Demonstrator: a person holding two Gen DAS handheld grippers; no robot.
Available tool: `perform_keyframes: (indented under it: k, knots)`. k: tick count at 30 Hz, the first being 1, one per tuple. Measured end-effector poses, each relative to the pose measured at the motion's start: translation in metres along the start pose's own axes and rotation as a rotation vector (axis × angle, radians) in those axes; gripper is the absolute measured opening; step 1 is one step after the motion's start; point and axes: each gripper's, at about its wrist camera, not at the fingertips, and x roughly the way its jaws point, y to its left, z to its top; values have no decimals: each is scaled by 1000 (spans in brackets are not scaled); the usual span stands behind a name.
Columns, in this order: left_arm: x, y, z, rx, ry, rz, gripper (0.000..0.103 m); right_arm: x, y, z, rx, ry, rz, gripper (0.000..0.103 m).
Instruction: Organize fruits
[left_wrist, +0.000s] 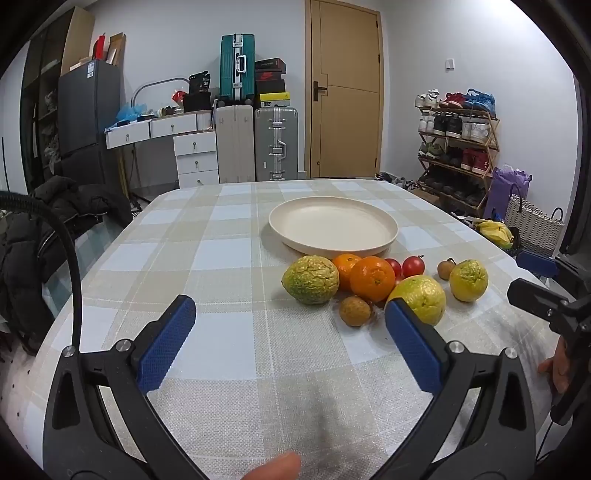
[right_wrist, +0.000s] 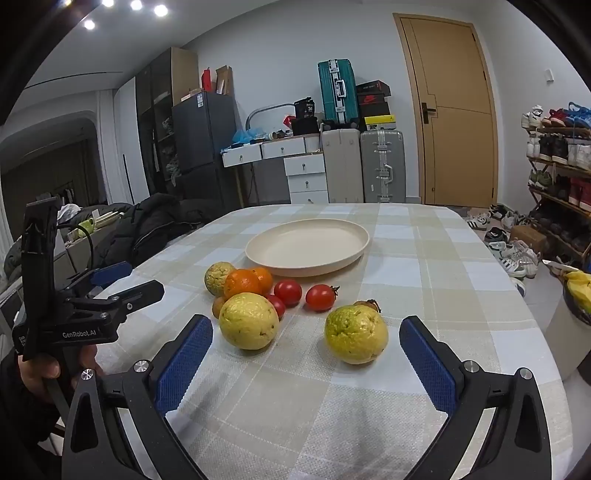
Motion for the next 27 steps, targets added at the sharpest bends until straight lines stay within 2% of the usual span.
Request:
perform_keyframes:
  k: [27]
  knots:
    - [2,3,-2,-27,25,-2,102,-1,-2,-1,7,6,3,103]
